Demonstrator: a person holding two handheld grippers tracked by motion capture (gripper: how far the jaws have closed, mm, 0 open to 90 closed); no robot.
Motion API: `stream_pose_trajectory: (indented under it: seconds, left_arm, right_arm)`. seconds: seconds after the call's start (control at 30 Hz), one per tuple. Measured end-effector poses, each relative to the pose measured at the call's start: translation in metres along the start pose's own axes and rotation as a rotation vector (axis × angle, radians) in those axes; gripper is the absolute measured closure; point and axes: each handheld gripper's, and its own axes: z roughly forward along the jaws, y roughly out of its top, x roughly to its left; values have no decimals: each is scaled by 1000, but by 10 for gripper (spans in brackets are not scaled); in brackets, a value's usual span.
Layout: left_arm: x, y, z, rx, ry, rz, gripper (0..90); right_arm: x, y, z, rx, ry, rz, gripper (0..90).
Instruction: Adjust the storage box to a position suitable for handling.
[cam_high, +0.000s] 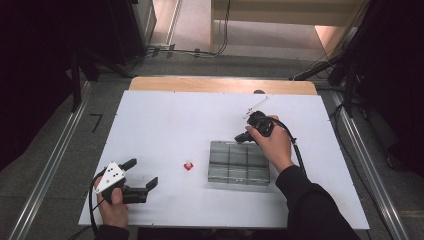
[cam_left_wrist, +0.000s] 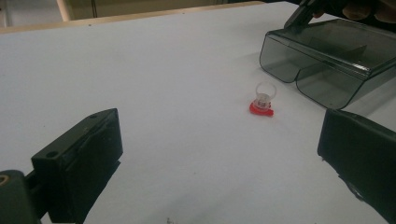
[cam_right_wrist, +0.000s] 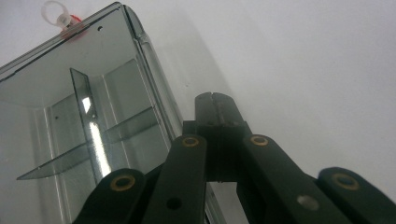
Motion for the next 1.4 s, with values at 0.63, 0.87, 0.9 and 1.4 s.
stream_pose_trajectory:
  seconds: [0.63,0.87,0.9,1.4]
  left_arm:
    - [0,0,1,0,0,3,0]
    - [-1,0,0,2,0,6,0]
    - [-1,0,0,3,0,7,0]
    - [-1,0,1,5,2,9,0]
  right_arm:
    - [24,-8,2,11,15,-57,876]
    - [32,-8,5,11,25,-85,876]
    - [32,-8,6,9,27,-92,876]
    - [47,-7,12,10,47,-118,876]
